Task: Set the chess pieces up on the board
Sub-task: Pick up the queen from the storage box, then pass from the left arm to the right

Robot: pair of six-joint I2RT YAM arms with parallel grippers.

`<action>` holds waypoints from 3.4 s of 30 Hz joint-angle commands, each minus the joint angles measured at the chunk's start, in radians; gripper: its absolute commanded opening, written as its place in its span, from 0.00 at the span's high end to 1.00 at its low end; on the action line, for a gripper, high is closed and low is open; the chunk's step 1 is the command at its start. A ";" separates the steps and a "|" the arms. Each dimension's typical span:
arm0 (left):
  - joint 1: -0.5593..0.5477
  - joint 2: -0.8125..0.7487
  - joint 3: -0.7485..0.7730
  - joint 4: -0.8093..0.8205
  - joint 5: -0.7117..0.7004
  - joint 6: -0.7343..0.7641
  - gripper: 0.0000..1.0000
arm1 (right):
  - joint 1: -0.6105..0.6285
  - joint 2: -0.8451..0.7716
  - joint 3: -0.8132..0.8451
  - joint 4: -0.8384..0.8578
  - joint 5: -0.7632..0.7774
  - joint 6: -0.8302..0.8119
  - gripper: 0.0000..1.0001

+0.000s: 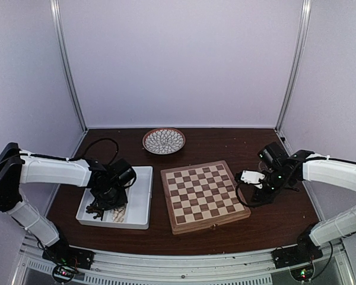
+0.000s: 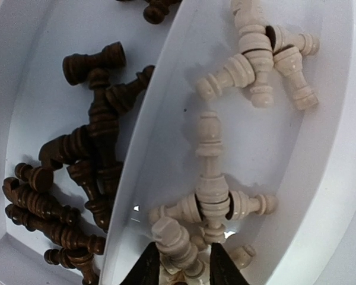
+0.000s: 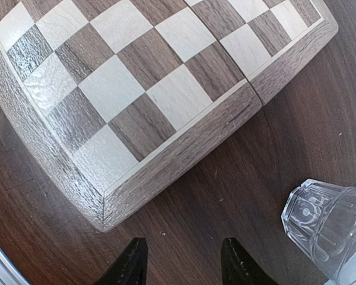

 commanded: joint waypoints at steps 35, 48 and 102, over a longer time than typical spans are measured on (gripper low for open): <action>-0.018 -0.267 0.104 0.291 0.489 0.797 0.93 | -0.004 0.026 0.378 -0.186 -0.378 0.082 0.56; -0.211 -0.130 0.277 0.428 0.681 0.914 0.93 | 0.063 0.301 0.729 -0.153 -0.818 0.417 0.55; -0.268 -0.073 0.336 0.544 0.725 0.856 0.91 | 0.263 0.372 0.671 -0.017 -1.050 0.571 0.96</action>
